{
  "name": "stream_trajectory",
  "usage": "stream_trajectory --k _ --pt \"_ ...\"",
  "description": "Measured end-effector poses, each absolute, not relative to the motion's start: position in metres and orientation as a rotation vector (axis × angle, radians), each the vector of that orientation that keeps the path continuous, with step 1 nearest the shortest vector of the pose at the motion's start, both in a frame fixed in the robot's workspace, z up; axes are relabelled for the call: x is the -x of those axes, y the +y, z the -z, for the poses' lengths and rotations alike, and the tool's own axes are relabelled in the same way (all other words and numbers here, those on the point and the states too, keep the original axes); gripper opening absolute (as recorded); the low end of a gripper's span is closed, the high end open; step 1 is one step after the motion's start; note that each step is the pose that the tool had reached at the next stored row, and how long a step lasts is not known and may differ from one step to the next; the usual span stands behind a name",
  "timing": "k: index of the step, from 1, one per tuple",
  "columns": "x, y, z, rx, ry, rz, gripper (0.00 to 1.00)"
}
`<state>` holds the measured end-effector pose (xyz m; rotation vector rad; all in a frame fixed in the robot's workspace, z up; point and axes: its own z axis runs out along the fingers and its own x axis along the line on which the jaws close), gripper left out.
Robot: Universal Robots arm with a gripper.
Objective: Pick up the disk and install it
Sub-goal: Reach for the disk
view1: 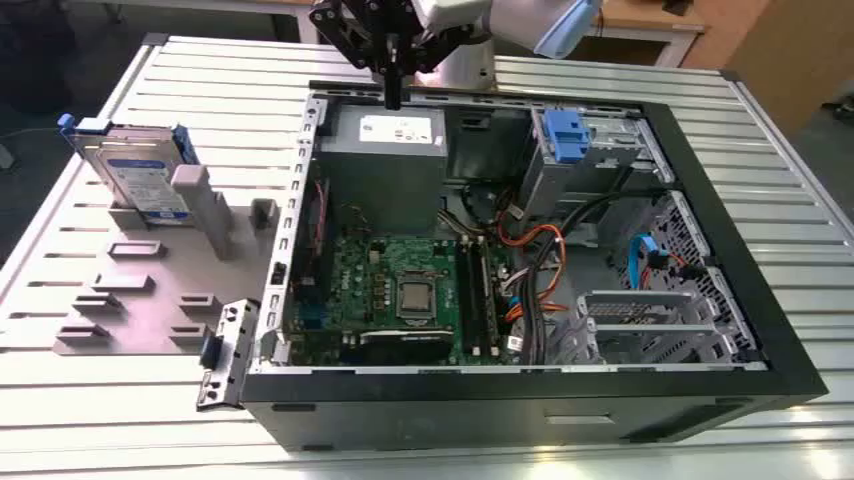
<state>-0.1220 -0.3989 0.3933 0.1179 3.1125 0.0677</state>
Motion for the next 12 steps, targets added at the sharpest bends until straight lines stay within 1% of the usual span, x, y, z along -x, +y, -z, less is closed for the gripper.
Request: stream_trajectory --k 12 --pt "0.1268 -0.3989 -0.3932 -0.118 3.112 -0.068 0.11"
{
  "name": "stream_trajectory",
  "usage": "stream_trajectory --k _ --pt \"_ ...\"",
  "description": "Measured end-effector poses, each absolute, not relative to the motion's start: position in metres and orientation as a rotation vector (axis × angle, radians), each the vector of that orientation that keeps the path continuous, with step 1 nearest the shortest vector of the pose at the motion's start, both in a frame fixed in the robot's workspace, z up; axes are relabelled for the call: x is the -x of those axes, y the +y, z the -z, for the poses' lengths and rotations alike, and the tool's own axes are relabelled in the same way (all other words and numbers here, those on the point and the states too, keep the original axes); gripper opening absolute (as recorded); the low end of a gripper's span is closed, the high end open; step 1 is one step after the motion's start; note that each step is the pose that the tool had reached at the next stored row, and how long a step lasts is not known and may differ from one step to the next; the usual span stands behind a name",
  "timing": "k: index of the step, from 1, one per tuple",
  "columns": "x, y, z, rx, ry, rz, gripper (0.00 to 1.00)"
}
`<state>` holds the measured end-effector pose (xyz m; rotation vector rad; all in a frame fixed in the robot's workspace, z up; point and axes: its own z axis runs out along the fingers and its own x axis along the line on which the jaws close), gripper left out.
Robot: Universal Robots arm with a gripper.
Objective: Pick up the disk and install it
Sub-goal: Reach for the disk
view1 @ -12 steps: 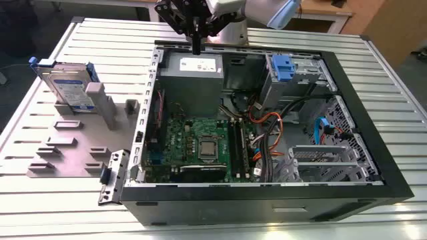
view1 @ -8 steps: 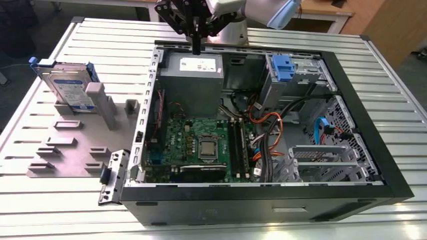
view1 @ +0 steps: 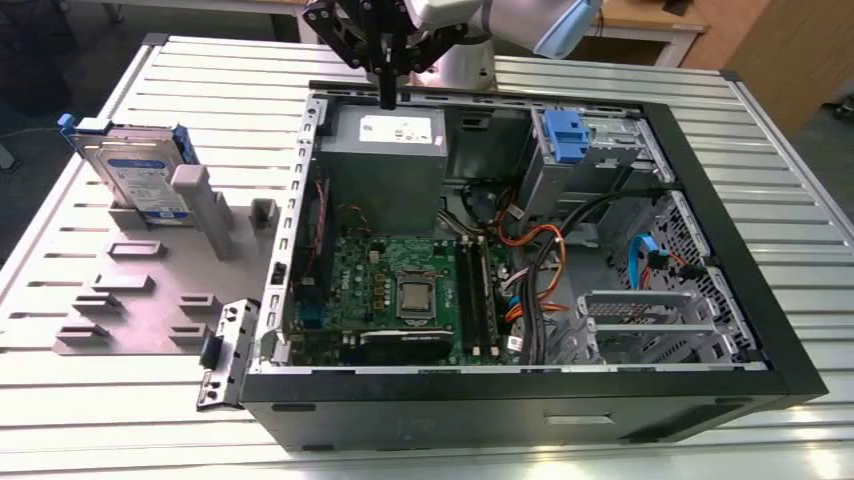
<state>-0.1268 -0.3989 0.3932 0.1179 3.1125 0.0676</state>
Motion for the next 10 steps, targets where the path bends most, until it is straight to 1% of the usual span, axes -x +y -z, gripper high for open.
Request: stream_trajectory --k 10 --pt "0.1378 -0.3981 -0.3930 -0.118 3.113 -0.068 0.11"
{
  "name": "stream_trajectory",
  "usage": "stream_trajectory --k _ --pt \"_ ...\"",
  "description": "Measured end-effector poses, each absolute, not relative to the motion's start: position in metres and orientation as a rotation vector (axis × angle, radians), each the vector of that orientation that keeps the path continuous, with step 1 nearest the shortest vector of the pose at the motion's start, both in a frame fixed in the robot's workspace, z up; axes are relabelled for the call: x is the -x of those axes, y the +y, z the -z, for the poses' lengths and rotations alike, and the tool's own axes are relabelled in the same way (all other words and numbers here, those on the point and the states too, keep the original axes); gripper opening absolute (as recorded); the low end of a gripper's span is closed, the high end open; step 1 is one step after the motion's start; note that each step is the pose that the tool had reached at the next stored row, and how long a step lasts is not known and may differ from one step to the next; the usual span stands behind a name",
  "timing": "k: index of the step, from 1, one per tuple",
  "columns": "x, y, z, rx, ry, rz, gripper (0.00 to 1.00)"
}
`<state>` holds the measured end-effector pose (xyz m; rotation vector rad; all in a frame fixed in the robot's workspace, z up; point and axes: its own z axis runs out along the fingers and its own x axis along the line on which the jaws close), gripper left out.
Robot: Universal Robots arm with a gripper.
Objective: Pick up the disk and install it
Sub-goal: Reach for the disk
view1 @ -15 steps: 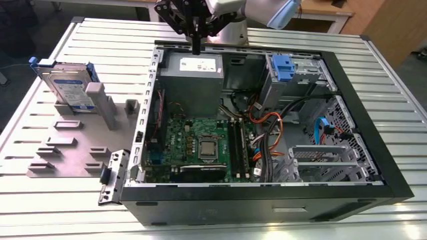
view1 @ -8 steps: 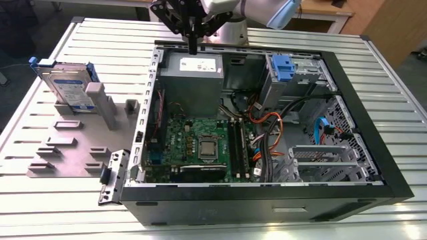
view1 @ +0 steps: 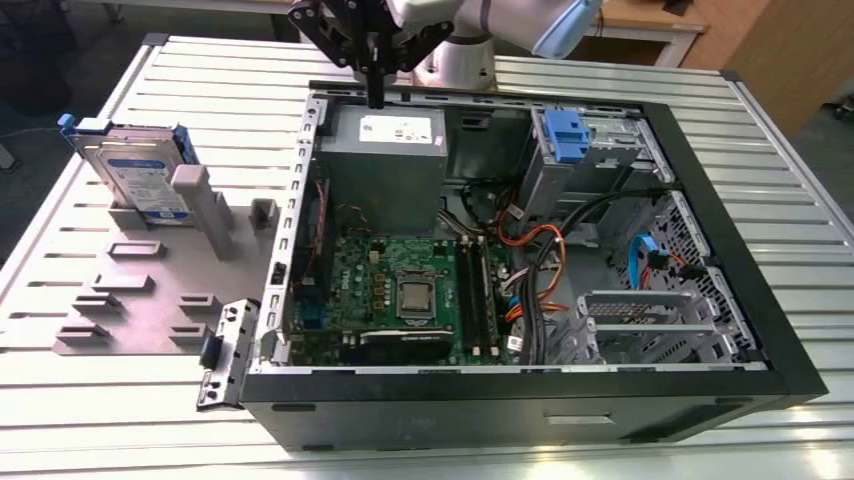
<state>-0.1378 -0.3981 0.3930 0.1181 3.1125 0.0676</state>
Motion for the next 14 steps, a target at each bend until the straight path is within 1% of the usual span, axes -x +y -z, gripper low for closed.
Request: stream_trajectory --k 14 --pt "0.165 -0.396 -0.392 -0.118 3.112 -0.068 0.11"
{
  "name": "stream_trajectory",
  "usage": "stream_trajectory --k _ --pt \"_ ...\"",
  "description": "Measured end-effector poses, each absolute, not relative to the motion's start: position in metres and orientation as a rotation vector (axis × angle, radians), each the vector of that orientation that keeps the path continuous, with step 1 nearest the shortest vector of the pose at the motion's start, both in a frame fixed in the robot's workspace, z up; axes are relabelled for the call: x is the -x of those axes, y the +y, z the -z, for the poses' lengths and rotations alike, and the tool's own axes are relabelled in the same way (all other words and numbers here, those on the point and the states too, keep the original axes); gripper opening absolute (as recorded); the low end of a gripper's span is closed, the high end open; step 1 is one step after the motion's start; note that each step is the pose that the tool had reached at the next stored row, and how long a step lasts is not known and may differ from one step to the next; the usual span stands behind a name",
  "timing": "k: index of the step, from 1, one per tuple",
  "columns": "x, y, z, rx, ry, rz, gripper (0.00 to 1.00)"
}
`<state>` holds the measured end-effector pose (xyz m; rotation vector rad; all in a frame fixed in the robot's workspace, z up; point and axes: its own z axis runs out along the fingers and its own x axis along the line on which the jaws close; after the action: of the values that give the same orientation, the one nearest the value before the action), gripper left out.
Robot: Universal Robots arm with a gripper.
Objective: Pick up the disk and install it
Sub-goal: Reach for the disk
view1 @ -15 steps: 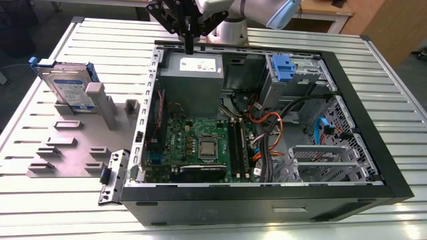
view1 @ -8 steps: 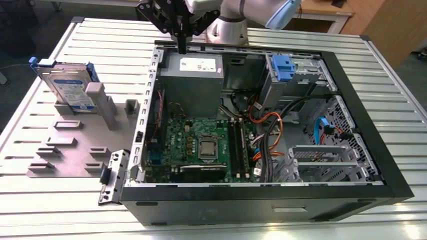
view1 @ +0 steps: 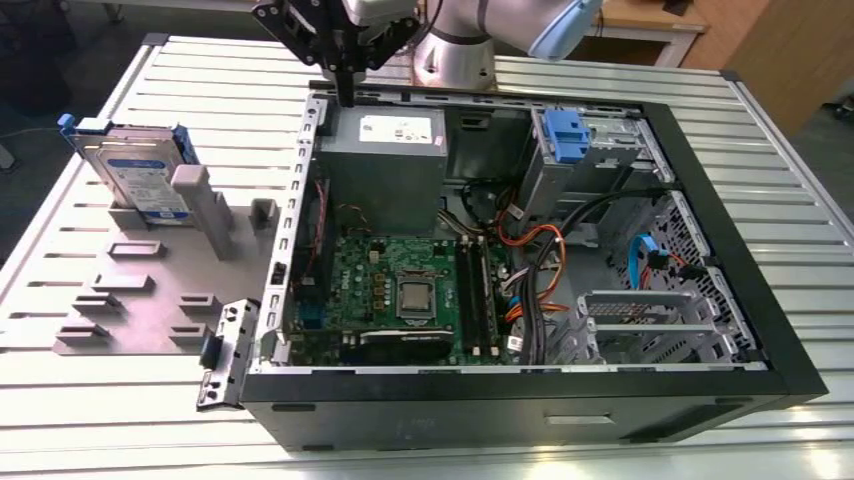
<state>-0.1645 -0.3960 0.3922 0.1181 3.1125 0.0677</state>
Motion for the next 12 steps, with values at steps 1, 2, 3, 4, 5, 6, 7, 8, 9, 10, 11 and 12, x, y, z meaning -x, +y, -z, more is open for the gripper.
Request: stream_trajectory --k 1,2,3,4,5,6,7,8,9,10,11,12 --pt "0.166 -0.396 -0.392 -0.118 3.112 -0.068 0.11" --pt "0.168 -0.396 -0.392 -0.118 3.113 -0.068 0.11" --pt "0.170 -0.395 -0.392 -0.118 3.112 -0.068 0.11" --pt "0.172 -0.395 -0.392 -0.118 3.113 -0.068 0.11" --pt "0.174 -0.395 -0.392 -0.118 3.112 -0.068 0.11" --pt "0.176 -0.395 -0.391 -0.118 3.113 -0.068 0.11" --pt "0.178 -0.395 -0.391 -0.118 3.112 -0.068 0.11" --pt "0.180 -0.394 -0.391 -0.118 3.112 -0.068 0.11" --pt "0.182 -0.394 -0.391 -0.118 3.112 -0.068 0.11" --pt "0.184 -0.394 -0.391 -0.118 3.113 -0.068 0.11" --pt "0.186 -0.394 -0.391 -0.118 3.113 -0.068 0.11" --pt "0.188 -0.394 -0.390 -0.118 3.113 -0.068 0.11"
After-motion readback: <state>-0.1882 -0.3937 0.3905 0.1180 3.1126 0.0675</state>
